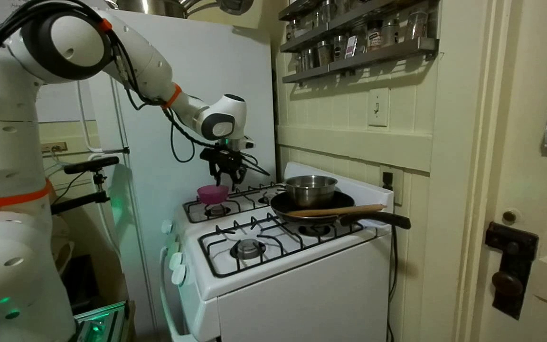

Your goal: Take the pink bowl out of the silver bowl

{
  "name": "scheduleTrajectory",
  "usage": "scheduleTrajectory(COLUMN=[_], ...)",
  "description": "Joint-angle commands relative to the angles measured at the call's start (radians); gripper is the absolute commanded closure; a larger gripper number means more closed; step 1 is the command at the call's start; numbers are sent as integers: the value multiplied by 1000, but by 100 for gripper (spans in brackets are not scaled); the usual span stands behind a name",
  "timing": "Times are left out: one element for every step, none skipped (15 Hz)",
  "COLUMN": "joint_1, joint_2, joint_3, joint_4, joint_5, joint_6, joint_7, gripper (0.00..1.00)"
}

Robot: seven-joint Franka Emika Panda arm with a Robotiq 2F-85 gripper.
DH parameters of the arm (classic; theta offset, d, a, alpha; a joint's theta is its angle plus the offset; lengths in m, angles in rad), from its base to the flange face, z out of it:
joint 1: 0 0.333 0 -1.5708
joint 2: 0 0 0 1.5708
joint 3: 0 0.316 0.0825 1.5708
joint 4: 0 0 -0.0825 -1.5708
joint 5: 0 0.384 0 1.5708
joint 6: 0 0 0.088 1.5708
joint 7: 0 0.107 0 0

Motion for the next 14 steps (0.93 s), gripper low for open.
scheduleTrajectory(joint_1=[2,-2,-4,-5,-10,-17,-23,-28,-36,-45,-27,-32,-32,-31], joint_2=[-108,-141,-163,-196,-222,-248,-271,-289,-304,-318,-301,-315,-321,-319], joint_3=[-25,-35,-44,-59,-76,-90,-100,-111,-124,-137,-131,-139,-142,-141], joint_4=[21,44,64,88,123,163,202,235,266,303,258,276,277,274], joint_5=[-69,-70,-33,-67,-82,-134,-189,-236,-270,-313,-252,-258,-257,-257], joint_6=[-123,-196,-290,-366,-447,-529,-611,-693,-777,-863,-751,-778,-777,-775], joint_7=[82,106,120,157,182,228,275,283,292,283,263,262,261,261], gripper=[4,0,0,0,0,0,0,0,0,0,0,0,0,0])
